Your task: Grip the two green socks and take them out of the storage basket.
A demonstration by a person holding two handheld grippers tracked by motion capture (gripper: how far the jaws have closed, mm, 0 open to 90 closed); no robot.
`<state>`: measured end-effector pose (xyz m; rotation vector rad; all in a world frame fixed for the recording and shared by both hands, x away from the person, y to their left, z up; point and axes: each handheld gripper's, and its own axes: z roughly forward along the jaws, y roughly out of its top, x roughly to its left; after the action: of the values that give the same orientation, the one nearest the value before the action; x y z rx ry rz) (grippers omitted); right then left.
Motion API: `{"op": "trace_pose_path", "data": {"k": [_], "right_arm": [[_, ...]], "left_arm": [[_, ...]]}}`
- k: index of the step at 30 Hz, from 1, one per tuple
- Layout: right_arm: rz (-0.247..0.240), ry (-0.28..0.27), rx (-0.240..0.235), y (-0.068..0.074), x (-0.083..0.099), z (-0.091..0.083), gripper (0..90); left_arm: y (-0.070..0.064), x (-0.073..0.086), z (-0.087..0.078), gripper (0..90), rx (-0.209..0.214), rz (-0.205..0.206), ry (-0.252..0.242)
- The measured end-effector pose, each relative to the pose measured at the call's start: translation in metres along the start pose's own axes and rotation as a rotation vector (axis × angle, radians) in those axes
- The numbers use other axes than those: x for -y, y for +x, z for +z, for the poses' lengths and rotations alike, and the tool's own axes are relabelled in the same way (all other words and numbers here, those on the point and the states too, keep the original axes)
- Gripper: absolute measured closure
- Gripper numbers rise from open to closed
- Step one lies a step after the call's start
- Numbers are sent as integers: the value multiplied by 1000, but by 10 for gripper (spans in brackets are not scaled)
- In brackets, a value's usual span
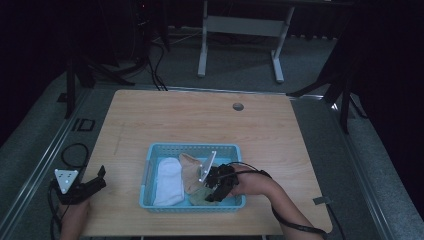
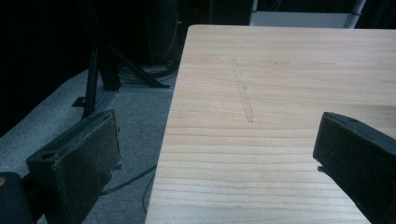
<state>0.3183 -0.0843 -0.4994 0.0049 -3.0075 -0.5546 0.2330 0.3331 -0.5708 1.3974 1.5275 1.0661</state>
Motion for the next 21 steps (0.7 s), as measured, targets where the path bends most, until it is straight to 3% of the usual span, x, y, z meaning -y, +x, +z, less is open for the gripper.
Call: {"op": "trace_pose_path", "data": {"k": [6,11,15,21], "right_arm": [[-20,11,32,1,-3,0,786],[-36,-9,34,5,-5,-9,804],[-41,-51,35,8,-5,-26,809],[-42,-78,72,10,-3,-47,809]], "left_arm": [[0,0,0,4,-2,0,1],[0,0,0,4,-3,0,2],[0,0,0,4,-4,2,3],[0,0,0,4,-4,1,1]]}}
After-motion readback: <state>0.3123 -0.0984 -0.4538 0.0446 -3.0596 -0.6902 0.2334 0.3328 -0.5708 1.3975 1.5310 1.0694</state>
